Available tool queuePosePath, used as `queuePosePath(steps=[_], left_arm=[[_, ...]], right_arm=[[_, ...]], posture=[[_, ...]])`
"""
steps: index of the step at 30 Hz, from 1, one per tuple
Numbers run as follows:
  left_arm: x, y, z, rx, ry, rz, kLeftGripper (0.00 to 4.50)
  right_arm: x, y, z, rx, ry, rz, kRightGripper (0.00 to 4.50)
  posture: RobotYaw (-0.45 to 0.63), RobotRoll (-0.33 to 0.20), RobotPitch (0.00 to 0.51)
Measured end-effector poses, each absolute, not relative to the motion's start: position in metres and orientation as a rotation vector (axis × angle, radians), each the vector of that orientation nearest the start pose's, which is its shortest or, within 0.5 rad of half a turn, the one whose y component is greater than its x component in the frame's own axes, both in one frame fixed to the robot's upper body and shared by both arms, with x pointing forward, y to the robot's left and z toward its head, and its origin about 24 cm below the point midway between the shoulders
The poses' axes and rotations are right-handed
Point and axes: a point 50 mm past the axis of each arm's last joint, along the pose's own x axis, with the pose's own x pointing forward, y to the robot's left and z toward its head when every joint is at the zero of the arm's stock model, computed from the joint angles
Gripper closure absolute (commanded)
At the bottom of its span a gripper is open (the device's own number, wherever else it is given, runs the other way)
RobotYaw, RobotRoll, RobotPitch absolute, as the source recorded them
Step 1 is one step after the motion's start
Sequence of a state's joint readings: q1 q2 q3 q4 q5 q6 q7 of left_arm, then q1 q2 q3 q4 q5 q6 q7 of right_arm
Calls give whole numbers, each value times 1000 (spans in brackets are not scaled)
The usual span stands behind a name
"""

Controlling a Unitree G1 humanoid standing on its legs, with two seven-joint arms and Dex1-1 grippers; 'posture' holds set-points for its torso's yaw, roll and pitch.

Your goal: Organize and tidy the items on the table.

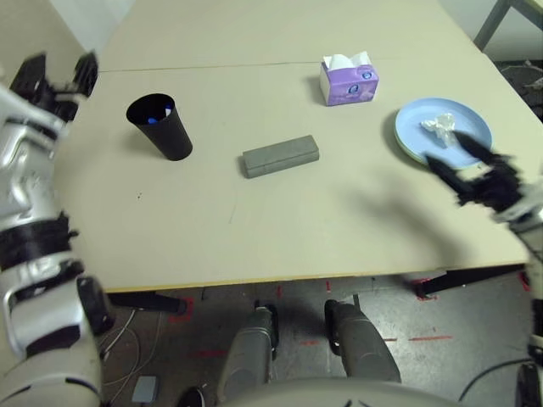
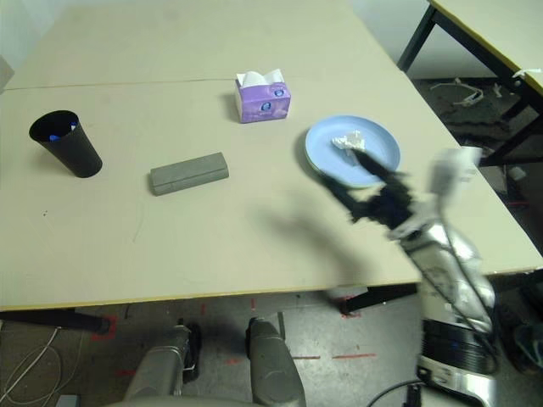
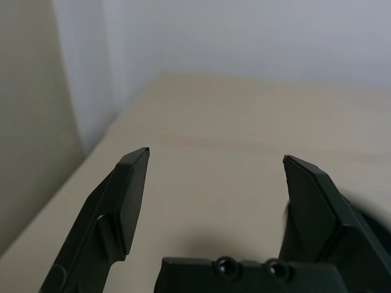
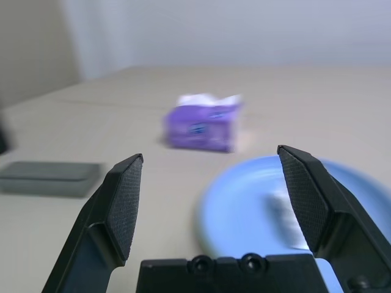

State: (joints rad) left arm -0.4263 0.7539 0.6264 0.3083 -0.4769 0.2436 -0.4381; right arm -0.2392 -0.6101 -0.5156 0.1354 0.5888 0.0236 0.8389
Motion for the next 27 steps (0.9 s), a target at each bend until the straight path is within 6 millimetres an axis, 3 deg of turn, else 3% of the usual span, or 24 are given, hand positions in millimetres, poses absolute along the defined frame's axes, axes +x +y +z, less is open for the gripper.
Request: queuePosePath(steps=[6, 12, 21, 27], left_arm=[[225, 371, 155, 26, -77, 50, 49], [210, 348, 118, 82, 56, -94, 49], [209, 349, 119, 126, 11, -79, 49], [219, 351, 136, 145, -59, -55, 49]], right_arm=[[257, -359, 163, -140, -387, 158, 0], [261, -368, 150, -174, -398, 96, 0], [267, -353, 134, -177, -370, 211, 0], [272, -348, 130, -158, -357, 257, 0]], posture=[[-162, 0, 242], [-129, 0, 249], [-98, 0, 247], [-88, 0, 240]])
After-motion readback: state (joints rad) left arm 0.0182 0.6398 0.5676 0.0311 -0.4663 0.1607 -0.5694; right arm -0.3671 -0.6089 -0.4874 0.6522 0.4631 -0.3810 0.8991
